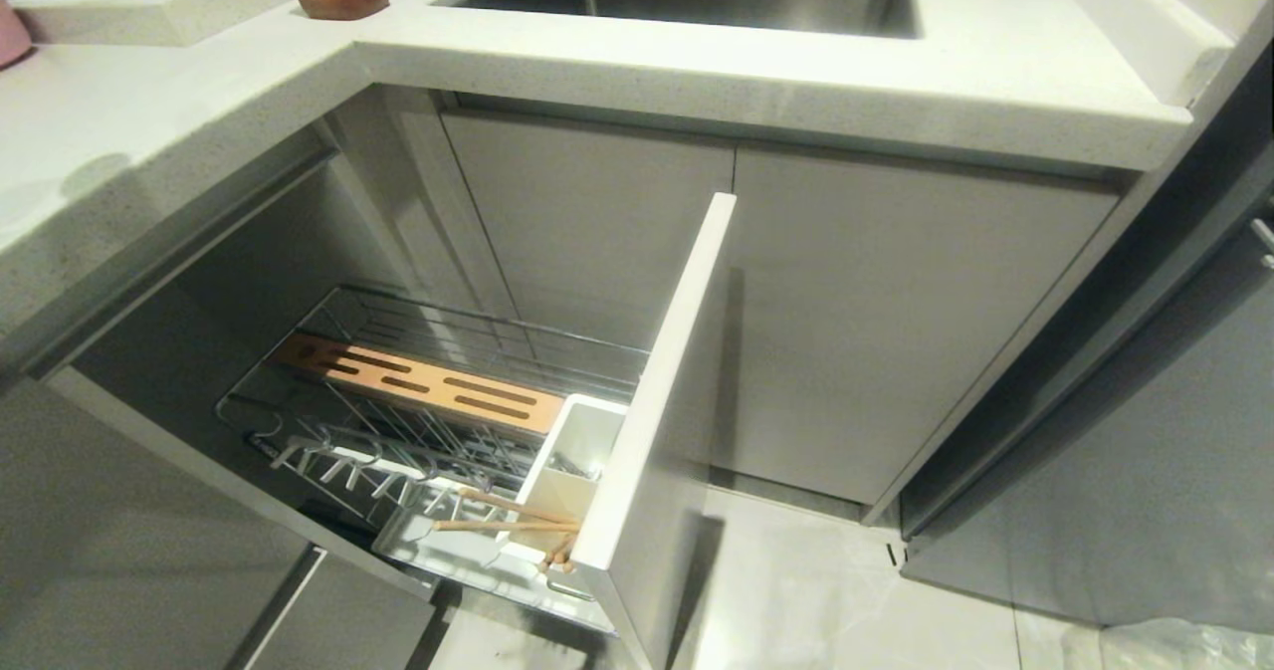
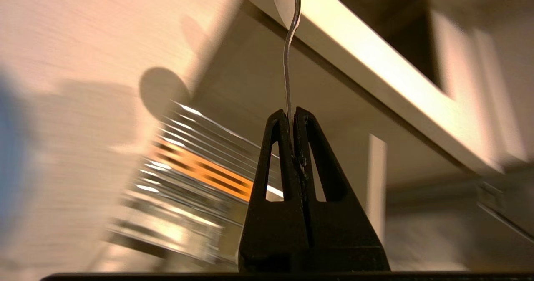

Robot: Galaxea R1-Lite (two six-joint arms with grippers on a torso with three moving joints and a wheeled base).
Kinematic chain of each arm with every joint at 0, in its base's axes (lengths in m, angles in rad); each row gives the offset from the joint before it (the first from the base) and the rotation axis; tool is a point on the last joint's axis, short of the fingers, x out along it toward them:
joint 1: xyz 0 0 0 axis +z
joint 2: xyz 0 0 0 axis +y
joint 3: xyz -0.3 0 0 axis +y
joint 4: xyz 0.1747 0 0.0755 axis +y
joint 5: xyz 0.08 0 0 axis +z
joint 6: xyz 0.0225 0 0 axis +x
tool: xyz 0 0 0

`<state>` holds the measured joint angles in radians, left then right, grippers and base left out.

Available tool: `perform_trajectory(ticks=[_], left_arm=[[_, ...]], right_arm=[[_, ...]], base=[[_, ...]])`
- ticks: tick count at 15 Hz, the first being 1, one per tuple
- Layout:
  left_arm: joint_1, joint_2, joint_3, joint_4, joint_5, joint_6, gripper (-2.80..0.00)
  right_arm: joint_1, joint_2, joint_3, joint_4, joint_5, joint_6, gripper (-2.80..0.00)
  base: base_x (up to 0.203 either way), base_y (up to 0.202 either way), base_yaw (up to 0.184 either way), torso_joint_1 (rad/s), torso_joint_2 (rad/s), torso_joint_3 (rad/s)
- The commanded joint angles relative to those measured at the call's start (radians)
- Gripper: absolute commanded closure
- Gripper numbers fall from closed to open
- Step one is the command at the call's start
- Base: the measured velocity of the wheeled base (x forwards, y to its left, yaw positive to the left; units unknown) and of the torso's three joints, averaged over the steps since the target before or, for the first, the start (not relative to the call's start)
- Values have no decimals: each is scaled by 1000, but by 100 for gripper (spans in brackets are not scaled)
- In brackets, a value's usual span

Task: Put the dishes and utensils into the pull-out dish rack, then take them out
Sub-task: Pick up the spoon and place it in the cupboard

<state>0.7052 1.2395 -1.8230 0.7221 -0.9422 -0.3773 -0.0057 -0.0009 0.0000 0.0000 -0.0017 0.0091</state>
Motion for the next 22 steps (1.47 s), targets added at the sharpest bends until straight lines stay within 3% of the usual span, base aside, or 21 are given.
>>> perform_trajectory(ticks=[1,4,8,12,16,19,22], left_arm=[[-222,-71,89,6,1,-35,0],[-486,-118,204,14,23,-49,0],[-817,-129,323,65,116,-49,0],[-872,-16,339,123,173,-50,0],[-971,132,197,367,355,-65,0],[-1045,246,136,487,436,-126,0],[-1069,341,127,494,498,-168,0]], right_arm=[[0,1,0,0,0,0,0],[0,1,0,0,0,0,0],[0,1,0,0,0,0,0],[0,1,0,0,0,0,0],[0,1,0,0,0,0,0],[0,1,0,0,0,0,0],[0,1,0,0,0,0,0]], base=[[0,0,0,0,0,0],[0,0,0,0,0,0],[0,0,0,0,0,0],[0,0,0,0,0,0],[0,0,0,0,0,0],[0,0,0,0,0,0],[0,0,0,0,0,0]])
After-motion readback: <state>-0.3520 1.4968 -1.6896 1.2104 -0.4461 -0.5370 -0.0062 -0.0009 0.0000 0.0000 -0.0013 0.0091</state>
